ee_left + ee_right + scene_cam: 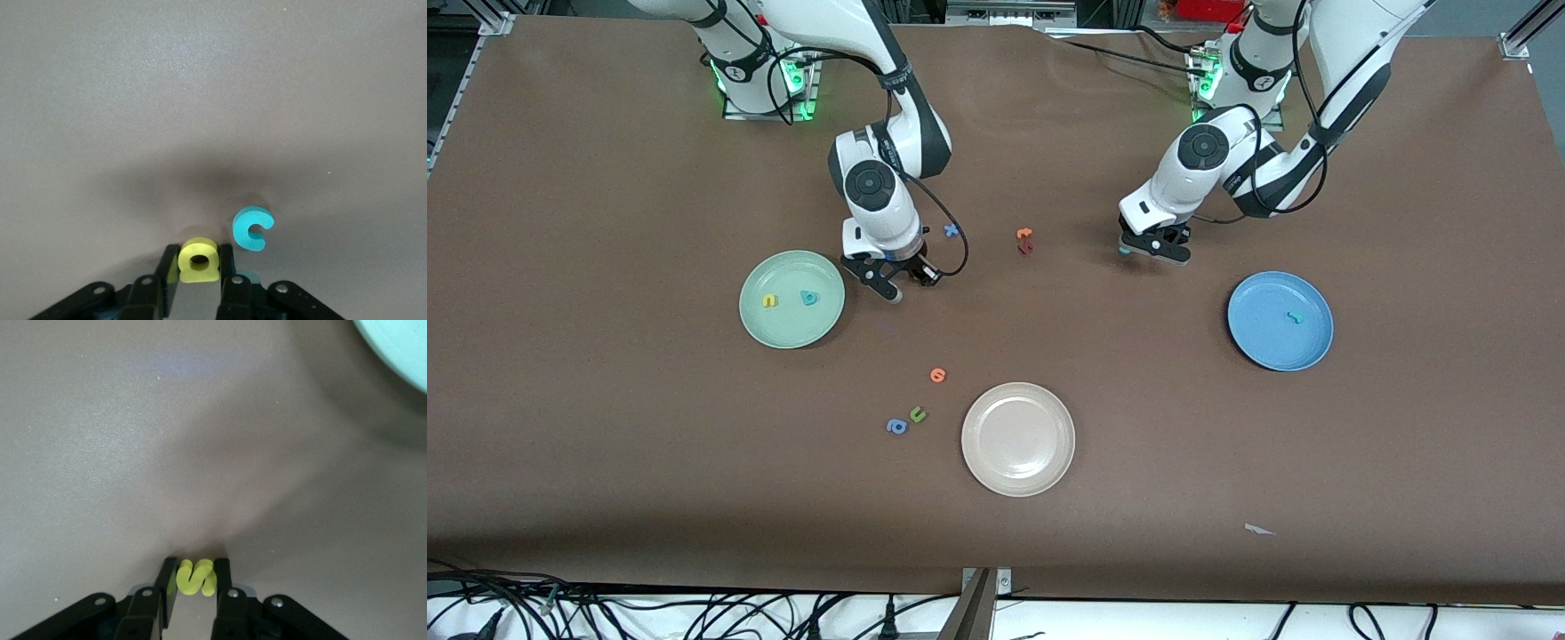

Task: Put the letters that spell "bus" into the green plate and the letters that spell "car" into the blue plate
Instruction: 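Grasp the yellow a with the left gripper while the right gripper grasps the s, then carry the yellow a to the blue plate while the right gripper carries the s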

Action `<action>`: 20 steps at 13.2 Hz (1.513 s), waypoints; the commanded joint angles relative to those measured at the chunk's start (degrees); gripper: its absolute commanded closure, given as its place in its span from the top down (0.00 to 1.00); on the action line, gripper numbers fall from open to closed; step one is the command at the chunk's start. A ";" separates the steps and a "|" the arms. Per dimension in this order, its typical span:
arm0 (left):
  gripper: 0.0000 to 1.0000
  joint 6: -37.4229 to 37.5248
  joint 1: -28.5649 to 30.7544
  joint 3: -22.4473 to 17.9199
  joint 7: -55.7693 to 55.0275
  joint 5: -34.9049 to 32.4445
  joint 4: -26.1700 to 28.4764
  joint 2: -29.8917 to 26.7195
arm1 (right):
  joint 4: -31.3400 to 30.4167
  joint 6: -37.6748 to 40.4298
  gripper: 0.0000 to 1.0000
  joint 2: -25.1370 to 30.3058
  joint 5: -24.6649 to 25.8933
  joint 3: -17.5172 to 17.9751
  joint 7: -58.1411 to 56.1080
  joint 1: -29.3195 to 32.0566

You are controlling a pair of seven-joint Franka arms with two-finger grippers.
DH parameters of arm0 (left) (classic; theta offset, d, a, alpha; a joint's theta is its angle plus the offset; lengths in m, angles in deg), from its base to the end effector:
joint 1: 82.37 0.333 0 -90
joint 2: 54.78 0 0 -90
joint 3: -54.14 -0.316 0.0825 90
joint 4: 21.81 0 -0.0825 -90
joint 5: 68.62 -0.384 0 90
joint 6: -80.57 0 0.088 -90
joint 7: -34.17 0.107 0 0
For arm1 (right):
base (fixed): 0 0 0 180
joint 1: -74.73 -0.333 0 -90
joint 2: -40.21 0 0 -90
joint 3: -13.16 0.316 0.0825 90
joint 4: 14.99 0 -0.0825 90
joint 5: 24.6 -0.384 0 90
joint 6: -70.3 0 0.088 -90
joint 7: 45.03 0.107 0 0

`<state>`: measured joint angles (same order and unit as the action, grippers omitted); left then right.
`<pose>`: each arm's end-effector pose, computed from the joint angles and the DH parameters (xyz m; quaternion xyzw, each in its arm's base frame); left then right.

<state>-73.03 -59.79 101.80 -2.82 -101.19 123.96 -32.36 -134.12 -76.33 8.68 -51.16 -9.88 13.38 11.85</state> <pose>0.3743 -0.2284 0.1705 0.9886 -0.1448 -0.0383 0.0125 0.4519 0.3670 0.1769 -0.9455 0.3247 0.0150 0.0168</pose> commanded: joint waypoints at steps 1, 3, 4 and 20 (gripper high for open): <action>0.17 0.49 0.53 0.15 -0.28 -1.44 -0.84 1.84 | 0.74 -0.24 0.13 -0.38 -1.04 -0.25 -0.66 -1.02; 0.12 0.49 0.53 0.15 -0.28 -1.27 -0.93 1.75 | 1.70 3.09 0.13 0.85 -0.86 -1.48 -1.36 -1.02; 0.12 0.49 0.71 0.15 -0.19 -1.27 -0.93 1.75 | 2.93 6.41 0.13 1.47 -0.86 -3.40 -3.11 -1.02; 0.13 28.68 20.46 1.20 18.94 14.98 -25.35 0.78 | -9.54 14.72 0.15 4.21 -1.04 -26.18 -50.13 -0.67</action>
<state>-49.79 -43.07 102.09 9.35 -90.41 102.30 -32.35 -142.24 -58.53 14.74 -51.17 -35.82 -34.21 11.72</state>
